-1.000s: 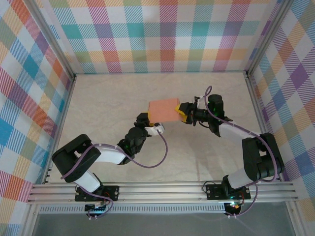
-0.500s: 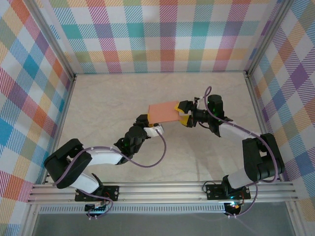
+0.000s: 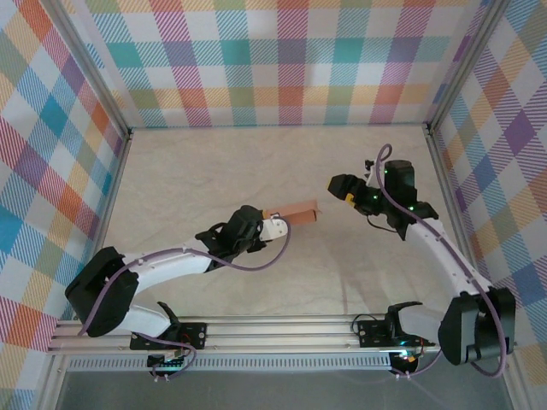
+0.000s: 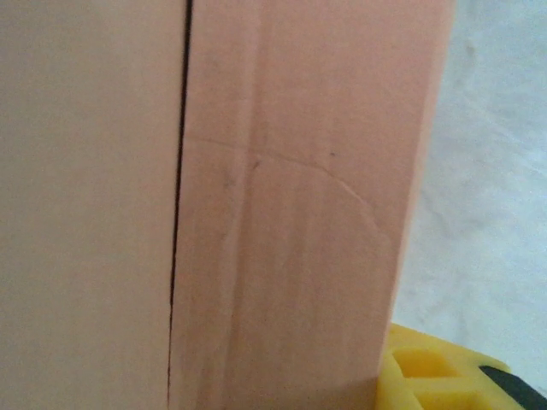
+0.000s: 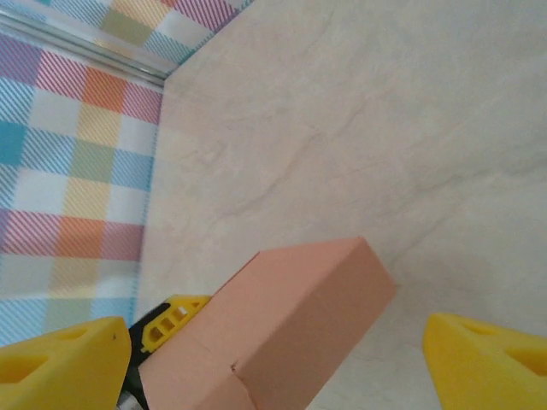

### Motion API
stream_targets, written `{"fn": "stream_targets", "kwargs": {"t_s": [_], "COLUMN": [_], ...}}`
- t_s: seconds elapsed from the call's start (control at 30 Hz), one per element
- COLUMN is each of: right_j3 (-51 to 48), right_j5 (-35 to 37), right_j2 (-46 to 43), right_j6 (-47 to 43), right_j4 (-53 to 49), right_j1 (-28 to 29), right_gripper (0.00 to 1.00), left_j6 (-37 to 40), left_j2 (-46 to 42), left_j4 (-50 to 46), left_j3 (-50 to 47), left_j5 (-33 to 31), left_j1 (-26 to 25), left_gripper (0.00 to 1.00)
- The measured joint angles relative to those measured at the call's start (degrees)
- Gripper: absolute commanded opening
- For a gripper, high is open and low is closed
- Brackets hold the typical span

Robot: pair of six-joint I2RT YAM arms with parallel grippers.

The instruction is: Fold the paper box

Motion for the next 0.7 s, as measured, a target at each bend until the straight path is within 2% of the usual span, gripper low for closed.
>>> {"fn": "stream_targets", "kwargs": {"t_s": [0.13,0.33,0.5,0.53,0.6,0.7], "right_j3": [2.1,2.8,2.8,2.8,3.0,4.5], "right_j5": [2.4,6.4,7.9,8.2,8.9,9.7], "right_j2": [-3.1,-8.0,-11.8,-11.9,-11.0,-6.8], "right_j6": [-11.6,-25.6,-38.1,-40.0,-44.2,-49.0], "right_j4": [-6.6,-12.8,-15.3,-15.6,-16.7,-18.8], "right_j1": [0.7,4.7,8.9,9.9,12.7,15.8], "right_gripper": [0.88,0.88,0.81,0.78,0.62,0.53], "left_j6": [-4.5,-8.3,-8.8,-8.8,-8.7,-8.7], "left_j2": [-0.6,-0.5,1.1,1.6,2.9,4.9], "left_j4": [-9.9,-23.8,-31.1,-31.9,-34.0,-36.5], "left_j3": [3.2,10.1,14.4,14.8,15.4,15.8], "left_j5": [3.5,7.6,11.8,12.5,13.9,15.8], "left_j1": [0.2,1.0,3.4,3.8,4.6,5.2], "left_gripper": [0.28,0.28,0.28,0.28,0.28,0.28]}}
